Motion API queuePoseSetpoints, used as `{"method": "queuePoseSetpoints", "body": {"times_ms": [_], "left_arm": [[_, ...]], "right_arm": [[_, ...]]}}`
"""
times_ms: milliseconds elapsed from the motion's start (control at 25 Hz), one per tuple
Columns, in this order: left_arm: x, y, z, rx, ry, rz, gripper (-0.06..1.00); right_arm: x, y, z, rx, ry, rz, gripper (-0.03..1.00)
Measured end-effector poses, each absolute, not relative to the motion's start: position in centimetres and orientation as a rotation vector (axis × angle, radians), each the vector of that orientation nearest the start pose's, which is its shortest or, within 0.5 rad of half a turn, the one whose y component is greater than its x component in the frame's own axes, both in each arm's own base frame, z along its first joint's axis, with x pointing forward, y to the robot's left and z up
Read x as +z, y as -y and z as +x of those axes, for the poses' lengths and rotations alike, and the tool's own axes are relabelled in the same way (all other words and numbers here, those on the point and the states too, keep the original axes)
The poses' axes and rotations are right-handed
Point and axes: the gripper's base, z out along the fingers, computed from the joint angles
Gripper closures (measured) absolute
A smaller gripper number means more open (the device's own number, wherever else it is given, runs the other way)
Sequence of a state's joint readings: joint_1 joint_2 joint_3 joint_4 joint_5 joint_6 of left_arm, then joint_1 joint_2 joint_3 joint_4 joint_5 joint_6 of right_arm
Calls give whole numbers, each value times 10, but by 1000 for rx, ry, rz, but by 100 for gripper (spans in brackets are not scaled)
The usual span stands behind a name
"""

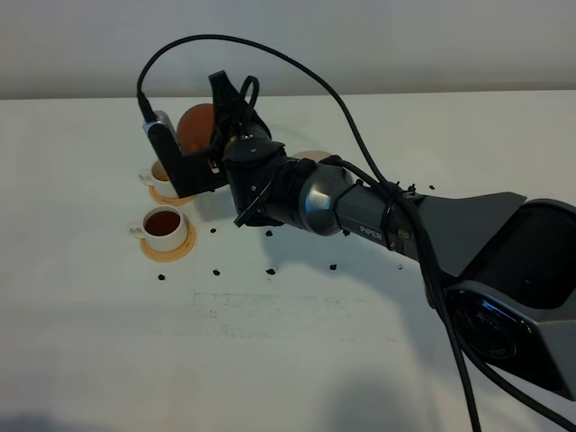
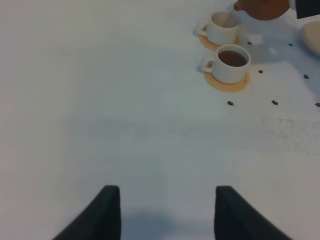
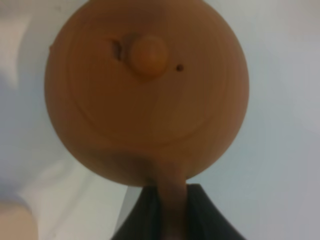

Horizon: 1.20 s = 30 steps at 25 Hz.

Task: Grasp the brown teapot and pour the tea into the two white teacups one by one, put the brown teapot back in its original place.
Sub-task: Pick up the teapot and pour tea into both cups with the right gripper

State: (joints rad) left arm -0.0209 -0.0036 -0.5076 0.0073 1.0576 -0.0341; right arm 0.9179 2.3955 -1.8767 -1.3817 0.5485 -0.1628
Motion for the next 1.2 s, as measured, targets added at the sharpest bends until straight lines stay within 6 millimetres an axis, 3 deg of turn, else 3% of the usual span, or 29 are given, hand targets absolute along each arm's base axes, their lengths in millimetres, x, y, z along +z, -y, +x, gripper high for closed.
{"method": "queuePoseSetpoints", "body": {"times_ms": [1200], "left_arm": [[280, -1, -6, -26, -2030, -14, 50]], "right_arm": [[168, -402, 364, -1031, -890, -1911, 88]]}}
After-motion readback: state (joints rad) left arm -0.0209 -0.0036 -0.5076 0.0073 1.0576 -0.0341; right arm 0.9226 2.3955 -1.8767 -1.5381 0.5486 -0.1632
